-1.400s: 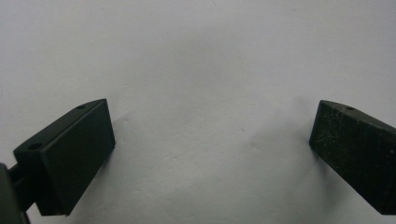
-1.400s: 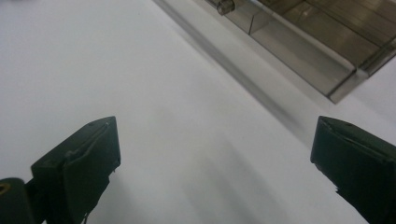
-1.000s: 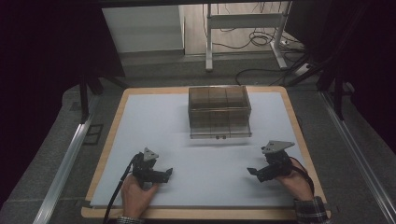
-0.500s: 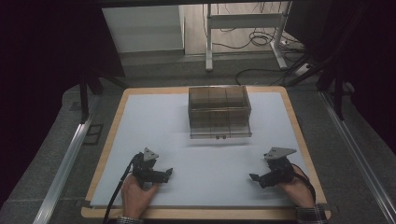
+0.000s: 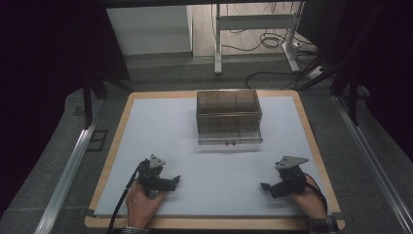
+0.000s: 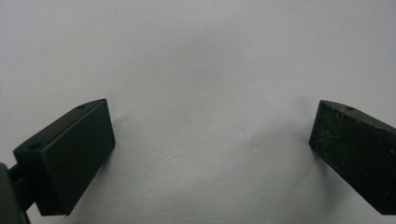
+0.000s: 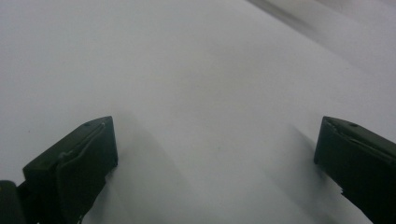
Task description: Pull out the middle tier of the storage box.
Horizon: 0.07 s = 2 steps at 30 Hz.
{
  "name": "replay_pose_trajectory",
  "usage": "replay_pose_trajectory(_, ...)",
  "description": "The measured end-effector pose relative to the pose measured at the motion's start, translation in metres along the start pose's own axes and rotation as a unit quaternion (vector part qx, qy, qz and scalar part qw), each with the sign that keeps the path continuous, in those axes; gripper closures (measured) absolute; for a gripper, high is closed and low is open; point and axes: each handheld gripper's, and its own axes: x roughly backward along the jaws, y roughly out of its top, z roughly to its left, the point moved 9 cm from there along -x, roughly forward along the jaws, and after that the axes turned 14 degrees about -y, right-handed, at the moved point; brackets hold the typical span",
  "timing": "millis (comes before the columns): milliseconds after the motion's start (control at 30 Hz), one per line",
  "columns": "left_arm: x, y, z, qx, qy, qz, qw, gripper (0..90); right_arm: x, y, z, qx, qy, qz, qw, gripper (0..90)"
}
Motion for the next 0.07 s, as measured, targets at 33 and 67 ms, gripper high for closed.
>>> replay_pose_trajectory(33,0.0000,0.0001,0.0001,0.000,0.000,0.000,1.0000,0.0,0.0000,0.0000,0.0000,0.000,0.000,0.000,1.0000,0.0)
replay_pose_trajectory(67,0.0001,0.0000,0.0001,0.000,0.000,0.000,1.0000,0.0,-0.0001,0.0002,-0.0001,0.000,0.000,-0.001,1.0000,0.0)
